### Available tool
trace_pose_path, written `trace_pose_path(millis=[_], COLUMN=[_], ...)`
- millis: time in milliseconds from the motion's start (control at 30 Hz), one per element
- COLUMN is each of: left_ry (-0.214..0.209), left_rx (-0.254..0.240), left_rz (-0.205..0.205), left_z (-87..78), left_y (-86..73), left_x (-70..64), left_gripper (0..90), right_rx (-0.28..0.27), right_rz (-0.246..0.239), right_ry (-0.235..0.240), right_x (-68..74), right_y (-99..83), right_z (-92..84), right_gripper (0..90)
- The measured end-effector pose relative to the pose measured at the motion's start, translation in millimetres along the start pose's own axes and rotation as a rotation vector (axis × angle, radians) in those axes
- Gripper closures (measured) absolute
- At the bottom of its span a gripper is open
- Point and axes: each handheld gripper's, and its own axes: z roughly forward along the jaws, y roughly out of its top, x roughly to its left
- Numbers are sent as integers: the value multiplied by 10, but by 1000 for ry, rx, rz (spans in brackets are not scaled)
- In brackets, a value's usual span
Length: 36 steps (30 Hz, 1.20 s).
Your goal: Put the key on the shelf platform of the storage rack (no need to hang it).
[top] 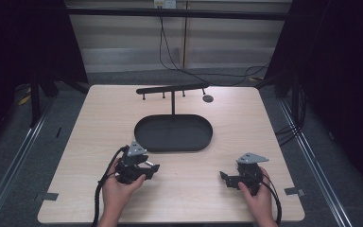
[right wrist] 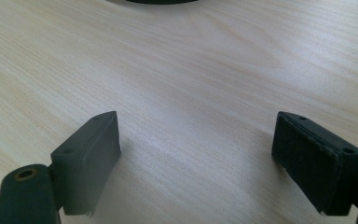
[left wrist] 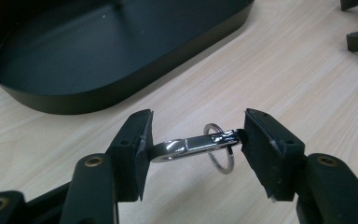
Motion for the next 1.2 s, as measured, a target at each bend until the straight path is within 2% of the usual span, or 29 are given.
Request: trace_pose_path(millis=[167, 533, 700, 1200], left_ry=[5, 22, 23, 34], left_rx=[-5, -4, -18, -26], left_rz=[-38, -53, -72, -67], left_z=[9, -13, -20, 18], left_y=[47, 112, 143, 321], left_x=[50, 164, 192, 236], left_gripper=[435, 435, 435, 436], right_rx=[0, 0, 0, 0], right_rz=[1, 1, 1, 0], right_ry=[0, 0, 0, 0], right_x=[1, 1, 1, 0], right_y=[0, 0, 0, 0], right_z=[0, 0, 0, 0], right_gripper=[148, 149, 149, 149])
